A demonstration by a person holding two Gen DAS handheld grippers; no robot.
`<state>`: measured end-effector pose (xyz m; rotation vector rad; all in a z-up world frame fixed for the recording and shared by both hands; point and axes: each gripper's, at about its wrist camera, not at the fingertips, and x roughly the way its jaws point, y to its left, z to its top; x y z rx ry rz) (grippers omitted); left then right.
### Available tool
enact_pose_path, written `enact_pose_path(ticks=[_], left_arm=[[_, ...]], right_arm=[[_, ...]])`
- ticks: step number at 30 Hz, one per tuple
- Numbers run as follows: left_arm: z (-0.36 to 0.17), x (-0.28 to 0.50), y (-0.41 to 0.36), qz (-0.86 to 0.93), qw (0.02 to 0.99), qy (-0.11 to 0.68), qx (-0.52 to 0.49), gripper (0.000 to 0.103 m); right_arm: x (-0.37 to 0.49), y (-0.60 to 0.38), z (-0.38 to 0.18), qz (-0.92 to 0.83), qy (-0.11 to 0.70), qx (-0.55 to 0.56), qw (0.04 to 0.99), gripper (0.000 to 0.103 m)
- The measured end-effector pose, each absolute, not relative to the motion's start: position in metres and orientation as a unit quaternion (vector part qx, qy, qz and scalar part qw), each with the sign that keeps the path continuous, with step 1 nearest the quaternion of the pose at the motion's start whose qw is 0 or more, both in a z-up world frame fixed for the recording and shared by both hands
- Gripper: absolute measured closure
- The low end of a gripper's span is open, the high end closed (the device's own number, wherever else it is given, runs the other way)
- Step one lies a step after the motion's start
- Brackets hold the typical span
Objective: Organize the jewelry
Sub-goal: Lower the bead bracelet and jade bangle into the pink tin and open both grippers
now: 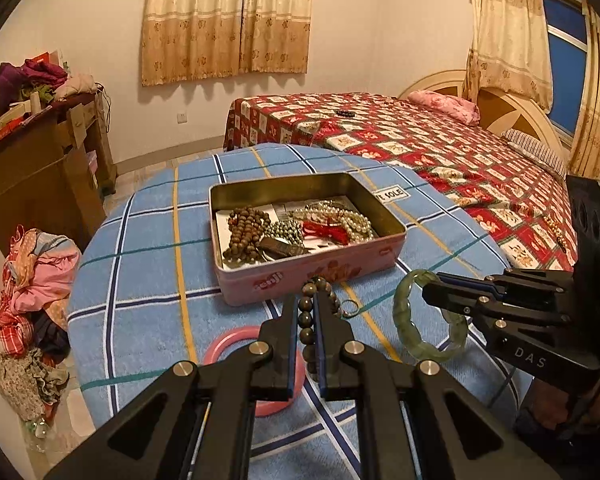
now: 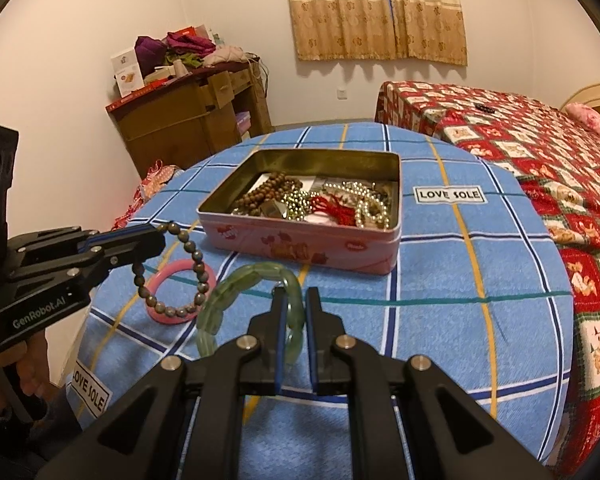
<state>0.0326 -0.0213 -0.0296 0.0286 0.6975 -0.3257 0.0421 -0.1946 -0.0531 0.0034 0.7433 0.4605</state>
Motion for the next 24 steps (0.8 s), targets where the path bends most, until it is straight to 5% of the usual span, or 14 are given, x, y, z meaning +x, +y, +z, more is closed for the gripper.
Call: enact_pose_path(ticks=[24], left_arm=[[0.009, 0.086, -0.016, -0.139, 0.943, 0.302, 0.027, 0.096]], right_arm=[[0.089, -0.187, -0.016, 0.227, 0.326, -0.018, 0.917, 0.092]])
